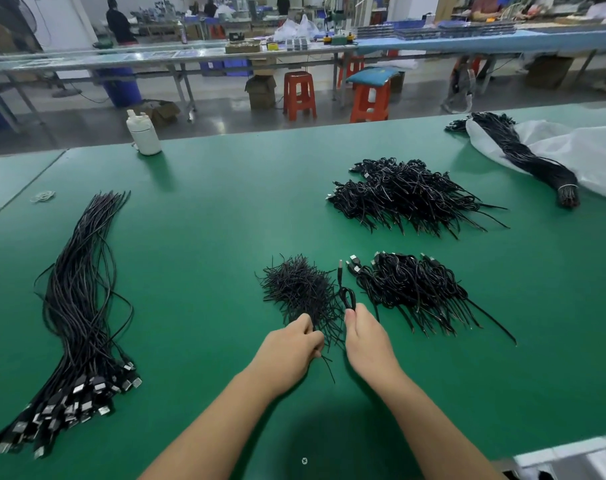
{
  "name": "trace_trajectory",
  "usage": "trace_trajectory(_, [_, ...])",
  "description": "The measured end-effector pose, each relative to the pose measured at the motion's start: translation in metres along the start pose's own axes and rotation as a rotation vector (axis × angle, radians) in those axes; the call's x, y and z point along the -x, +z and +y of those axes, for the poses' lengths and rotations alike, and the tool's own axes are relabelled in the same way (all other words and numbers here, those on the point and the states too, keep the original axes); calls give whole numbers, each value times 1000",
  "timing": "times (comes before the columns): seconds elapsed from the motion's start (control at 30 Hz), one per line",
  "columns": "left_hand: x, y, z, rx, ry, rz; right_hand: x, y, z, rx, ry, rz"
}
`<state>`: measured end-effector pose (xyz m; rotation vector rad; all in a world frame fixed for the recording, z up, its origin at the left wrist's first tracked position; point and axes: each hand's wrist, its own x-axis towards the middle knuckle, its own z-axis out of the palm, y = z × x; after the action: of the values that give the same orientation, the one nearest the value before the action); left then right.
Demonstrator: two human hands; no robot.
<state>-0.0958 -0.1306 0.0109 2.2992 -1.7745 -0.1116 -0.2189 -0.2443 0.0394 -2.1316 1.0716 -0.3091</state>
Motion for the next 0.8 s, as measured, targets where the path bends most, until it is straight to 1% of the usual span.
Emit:
trace_trajectory(0.1, [-1, -3, -1, -18, 38, 84, -2, 1, -2, 18, -21, 4])
trace_trajectory(0.2, [-3, -9, -1, -18, -1, 224, -4, 0, 0, -27, -21, 43])
trace_trajectory(0.27, [-5, -16, 0, 65, -147, 319, -5, -1, 1, -82, -15, 69])
trace_trajectory(0.33, [-9, -26, 0, 252, -368, 431, -4, -1, 0, -112, -20, 74])
trace_trajectory(0.4, [-16, -37, -3, 483, -534, 488, -1, 1, -2, -119, -41, 46])
trace_trajectory(0.47, [-20, -47, -3, 731, -604, 485, 3, 3, -5, -136, -84, -17])
trace_trajectory(0.57, [-20, -59, 5, 1034, -583, 424, 8, 6, -13, -213, -144, -98])
trace_trajectory(0.63, [-17, -62, 13, 1134, -538, 358, 10, 9, -21, -305, -154, -114])
trace_trajectory(0.7, [-14, -63, 19, 1174, -503, 289, 10, 11, -27, -426, -149, -99])
trace_trajectory(0.8, [-12, -65, 23, 1210, -519, 244, 10, 14, -32, -556, -100, -61])
